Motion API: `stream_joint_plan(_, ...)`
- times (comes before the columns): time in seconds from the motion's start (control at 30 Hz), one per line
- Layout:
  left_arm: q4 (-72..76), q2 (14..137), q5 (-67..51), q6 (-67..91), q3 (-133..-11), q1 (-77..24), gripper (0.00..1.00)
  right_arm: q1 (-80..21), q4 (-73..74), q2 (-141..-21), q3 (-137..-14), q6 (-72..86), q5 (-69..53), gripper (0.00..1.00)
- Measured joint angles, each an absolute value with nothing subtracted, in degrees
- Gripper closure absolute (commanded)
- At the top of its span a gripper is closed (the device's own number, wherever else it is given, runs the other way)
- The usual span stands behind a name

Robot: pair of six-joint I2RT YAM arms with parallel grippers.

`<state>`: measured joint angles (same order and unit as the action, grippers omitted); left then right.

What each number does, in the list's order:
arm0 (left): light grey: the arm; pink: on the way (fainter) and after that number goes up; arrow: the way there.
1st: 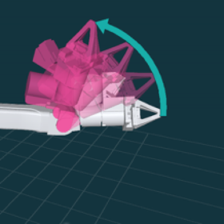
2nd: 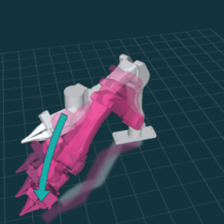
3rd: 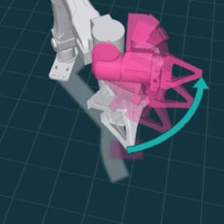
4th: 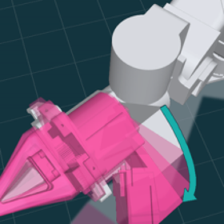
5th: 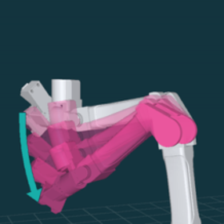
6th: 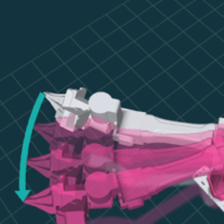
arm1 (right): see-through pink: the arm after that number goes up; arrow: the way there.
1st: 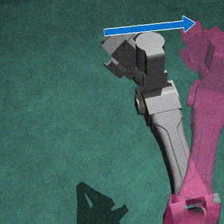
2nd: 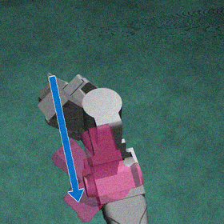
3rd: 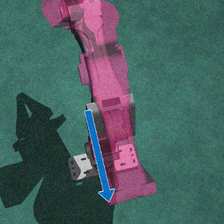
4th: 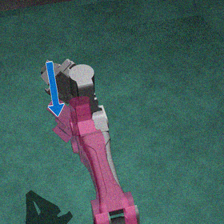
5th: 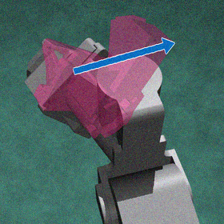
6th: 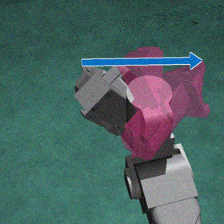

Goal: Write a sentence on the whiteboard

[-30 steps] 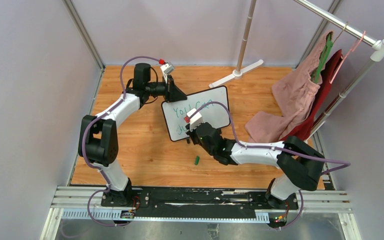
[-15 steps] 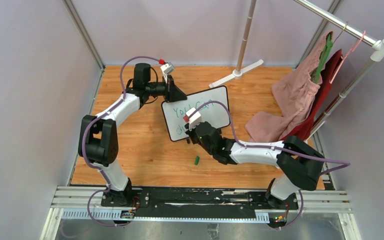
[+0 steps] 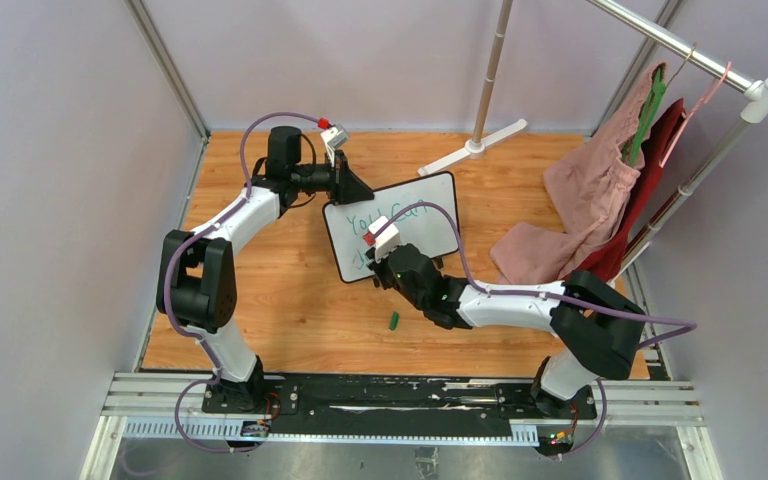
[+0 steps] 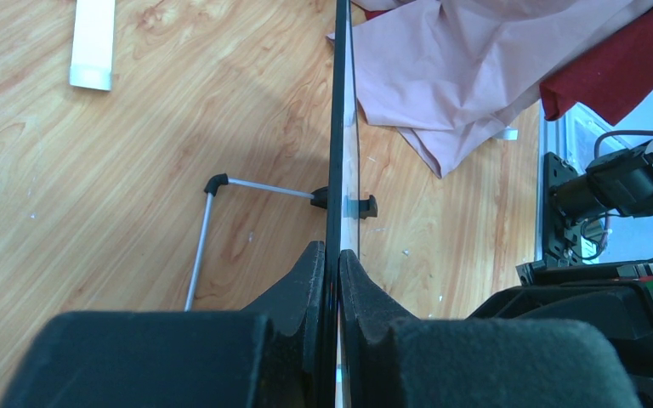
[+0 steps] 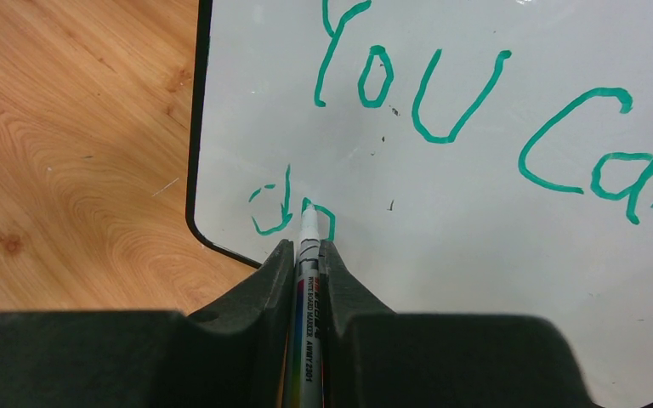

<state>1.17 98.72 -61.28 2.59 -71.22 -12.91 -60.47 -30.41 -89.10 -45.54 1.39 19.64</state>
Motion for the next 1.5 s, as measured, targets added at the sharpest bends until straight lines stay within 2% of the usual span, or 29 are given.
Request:
stream_joint_plan(0.4,1.1,98.7,-61.2,2.6,-71.2,-13.0,1.00,-60.5,-29.9,-88.5,-45.5,1.4,19.5,1.00)
stream_joint_plan(0.67,1.1,98.7,-61.1,2.8,-71.2,-13.0,1.00,-59.6,-28.2,-74.6,-40.1,2.0,21.1,1.00)
stream_joint_plan(0.97,1.2,98.2,-60.6,2.8,-70.7,-13.1,1.00,-52.5,-26.9,-61.1,-29.9,3.2,22.1,1.00)
stream_joint_plan(1.5,-0.8,99.1,-60.0,3.2,-72.4,-13.3,1.00,-51.7,-27.1,-56.7,-28.6,3.3,21.2,1.00)
